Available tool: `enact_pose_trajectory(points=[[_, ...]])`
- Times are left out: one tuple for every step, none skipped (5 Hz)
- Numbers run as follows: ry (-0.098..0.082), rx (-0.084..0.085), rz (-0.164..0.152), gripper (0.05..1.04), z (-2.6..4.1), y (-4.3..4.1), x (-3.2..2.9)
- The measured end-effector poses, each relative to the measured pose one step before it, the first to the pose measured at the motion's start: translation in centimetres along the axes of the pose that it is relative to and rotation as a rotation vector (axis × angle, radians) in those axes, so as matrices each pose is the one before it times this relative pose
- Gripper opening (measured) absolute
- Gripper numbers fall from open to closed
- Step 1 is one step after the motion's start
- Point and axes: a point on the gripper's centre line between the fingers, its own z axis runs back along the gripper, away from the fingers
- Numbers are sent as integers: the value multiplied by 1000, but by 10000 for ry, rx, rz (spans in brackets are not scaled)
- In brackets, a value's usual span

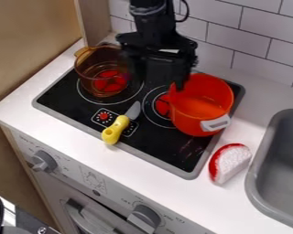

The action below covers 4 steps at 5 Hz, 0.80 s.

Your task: Move the orange pot to the upper left side of the left burner

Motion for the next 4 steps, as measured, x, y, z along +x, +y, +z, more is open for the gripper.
enact_pose_trajectory(points=[[-391,44,125,1000,-1042,-457,1233],[-338,130,152,1000,-879,-325,634],[-436,274,-13,1000,-818,-441,239],[-211,184,-37,1000,-761,-200,-376]])
